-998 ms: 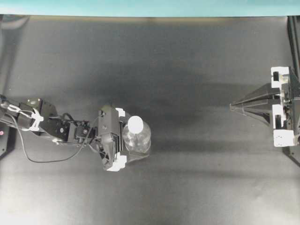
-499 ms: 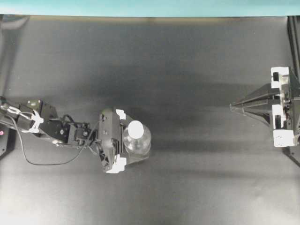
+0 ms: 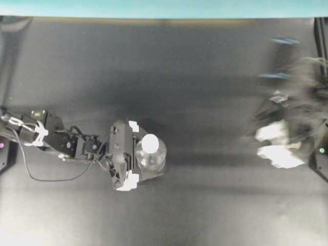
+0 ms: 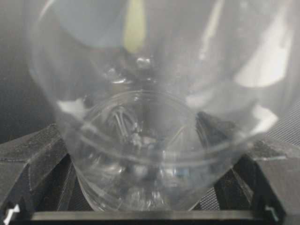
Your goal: Open the bottle cap by holding the bottle with the left arm and twisting the cap with the right arm.
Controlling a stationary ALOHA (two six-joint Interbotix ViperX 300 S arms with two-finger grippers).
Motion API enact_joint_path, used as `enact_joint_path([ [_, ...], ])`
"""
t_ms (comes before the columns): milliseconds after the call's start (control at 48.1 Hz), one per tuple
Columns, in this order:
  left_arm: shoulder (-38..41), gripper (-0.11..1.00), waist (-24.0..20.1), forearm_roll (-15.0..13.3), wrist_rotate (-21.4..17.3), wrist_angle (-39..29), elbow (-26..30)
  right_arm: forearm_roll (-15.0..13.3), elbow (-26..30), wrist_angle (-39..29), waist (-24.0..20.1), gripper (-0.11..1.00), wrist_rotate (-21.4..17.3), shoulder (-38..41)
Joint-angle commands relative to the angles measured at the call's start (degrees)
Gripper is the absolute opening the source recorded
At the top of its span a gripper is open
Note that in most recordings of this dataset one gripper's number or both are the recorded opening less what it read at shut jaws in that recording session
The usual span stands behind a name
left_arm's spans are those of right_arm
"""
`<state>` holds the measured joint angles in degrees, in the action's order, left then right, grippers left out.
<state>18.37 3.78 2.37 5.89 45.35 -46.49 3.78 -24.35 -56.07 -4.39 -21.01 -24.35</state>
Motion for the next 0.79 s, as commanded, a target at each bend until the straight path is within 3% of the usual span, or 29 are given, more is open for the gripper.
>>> enact_joint_path([
  [0, -0.2, 0.89, 0.2, 0.2, 0.0, 0.2, 0.9, -0.1, 7.1, -2.7, -1.3, 0.67, 0.7, 4.1],
  [104, -0.2, 0.89, 0.1, 0.2, 0.0, 0.2, 1.1, -0.4, 13.3, -4.1, -1.8, 0.83, 3.7, 9.5],
  [249, -0.2, 0.89, 0.1, 0.2, 0.0, 0.2, 1.4, -0.4, 20.8, -5.4, -1.9, 0.79, 7.8, 16.1],
  [416, -0.2, 0.89, 0.1, 0.2, 0.0, 0.2, 1.3, -0.3, 30.9, -10.2, -1.2, 0.79, 7.6, 24.4],
  [582, -0.2, 0.89, 0.2, 0.2, 0.0, 0.2, 1.3, -0.1, 39.6, -16.5, -0.5, 0.79, 3.7, 31.6],
  [769, -0.2, 0.89, 0.4, 0.2, 0.1, 0.2, 1.3, 0.4, 46.1, -20.5, -0.4, 0.79, -3.3, 36.6],
])
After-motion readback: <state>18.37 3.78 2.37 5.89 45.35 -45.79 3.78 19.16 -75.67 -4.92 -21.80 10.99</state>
